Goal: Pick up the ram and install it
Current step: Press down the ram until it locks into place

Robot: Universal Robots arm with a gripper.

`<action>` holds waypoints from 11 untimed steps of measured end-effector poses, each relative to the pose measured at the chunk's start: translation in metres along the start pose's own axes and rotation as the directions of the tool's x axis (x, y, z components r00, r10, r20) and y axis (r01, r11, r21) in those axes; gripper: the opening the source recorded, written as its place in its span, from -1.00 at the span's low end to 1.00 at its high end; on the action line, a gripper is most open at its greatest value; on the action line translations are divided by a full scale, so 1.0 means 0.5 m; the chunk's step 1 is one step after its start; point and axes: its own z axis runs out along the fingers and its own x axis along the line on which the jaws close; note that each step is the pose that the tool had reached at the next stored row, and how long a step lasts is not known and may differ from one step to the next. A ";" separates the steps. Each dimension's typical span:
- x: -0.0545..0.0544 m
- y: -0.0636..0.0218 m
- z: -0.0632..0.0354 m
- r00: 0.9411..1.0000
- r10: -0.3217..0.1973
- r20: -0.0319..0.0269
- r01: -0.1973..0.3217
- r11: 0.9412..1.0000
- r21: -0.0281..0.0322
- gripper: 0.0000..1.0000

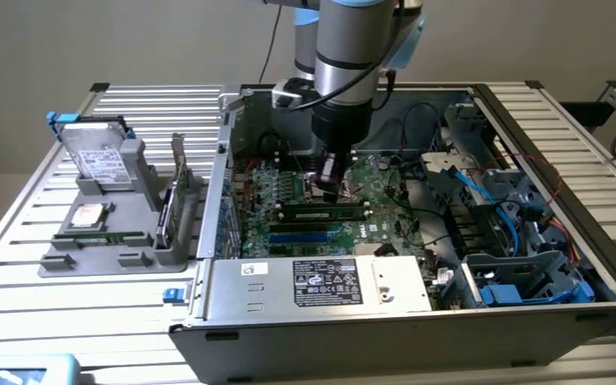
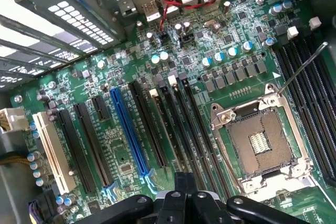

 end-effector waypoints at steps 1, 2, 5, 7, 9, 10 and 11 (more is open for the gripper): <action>0.000 0.000 0.000 1.000 0.014 0.000 -0.014 1.000 -0.001 -0.79; 0.000 0.000 0.000 1.000 0.027 0.000 -0.027 1.000 -0.001 -0.79; 0.000 0.000 0.000 0.998 0.066 0.001 -0.066 0.998 -0.003 -0.79; 0.000 0.000 0.000 0.996 0.092 0.001 -0.092 0.996 -0.004 -0.79; 0.000 0.000 0.000 0.993 0.118 0.001 -0.118 0.993 -0.005 -0.79; 0.000 0.000 0.000 0.991 0.131 0.001 -0.131 0.991 -0.006 -0.79; 0.000 0.000 0.000 0.990 0.143 0.001 -0.143 0.990 -0.007 -0.79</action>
